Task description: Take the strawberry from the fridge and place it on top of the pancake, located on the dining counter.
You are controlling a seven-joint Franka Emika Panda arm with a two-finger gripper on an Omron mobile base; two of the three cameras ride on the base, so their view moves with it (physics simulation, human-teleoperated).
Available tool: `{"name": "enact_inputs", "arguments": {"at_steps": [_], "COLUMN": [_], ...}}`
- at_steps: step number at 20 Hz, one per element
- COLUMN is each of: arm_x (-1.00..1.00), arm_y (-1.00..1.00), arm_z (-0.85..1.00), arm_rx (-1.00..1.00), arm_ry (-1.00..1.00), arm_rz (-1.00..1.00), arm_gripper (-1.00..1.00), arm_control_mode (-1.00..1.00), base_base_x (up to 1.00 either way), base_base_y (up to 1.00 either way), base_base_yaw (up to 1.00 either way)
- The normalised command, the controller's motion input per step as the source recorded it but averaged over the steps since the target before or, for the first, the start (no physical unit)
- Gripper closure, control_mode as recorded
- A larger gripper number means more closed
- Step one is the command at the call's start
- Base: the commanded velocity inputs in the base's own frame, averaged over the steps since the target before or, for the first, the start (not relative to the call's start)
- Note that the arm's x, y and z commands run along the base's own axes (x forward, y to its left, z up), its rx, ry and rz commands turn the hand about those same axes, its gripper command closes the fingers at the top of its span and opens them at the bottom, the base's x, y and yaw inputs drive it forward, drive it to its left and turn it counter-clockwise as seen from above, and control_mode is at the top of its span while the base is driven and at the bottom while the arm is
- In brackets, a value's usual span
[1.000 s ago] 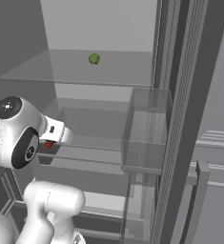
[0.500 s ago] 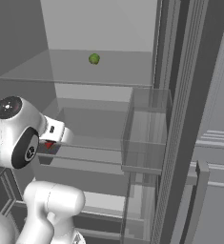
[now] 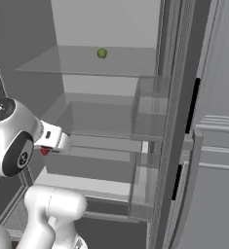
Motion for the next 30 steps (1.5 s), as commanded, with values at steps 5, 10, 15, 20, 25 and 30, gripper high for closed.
{"name": "enact_inputs", "arguments": {"at_steps": [5,10,15,20,25,30], "arm_x": [0.0,0.0,0.0,0.0,0.0,0.0], "arm_y": [0.0,0.0,0.0,0.0,0.0,0.0], "arm_z": [0.0,0.0,0.0,0.0,0.0,0.0], "arm_rx": [0.0,0.0,0.0,0.0,0.0,0.0], "arm_ry": [0.0,0.0,0.0,0.0,0.0,0.0], "arm_rz": [0.0,0.0,0.0,0.0,0.0,0.0], "arm_gripper": [1.0,1.0,1.0,1.0,1.0,1.0], "arm_control_mode": [1.0,1.0,1.0,1.0,1.0,1.0], "base_base_x": [-0.98,-1.0,-1.0,-1.0,-1.0,-0.93], "base_base_y": [0.0,0.09,0.0,0.0,0.21,0.47], "base_base_yaw": [0.04,0.31,0.48,0.54,0.65,0.72]}}
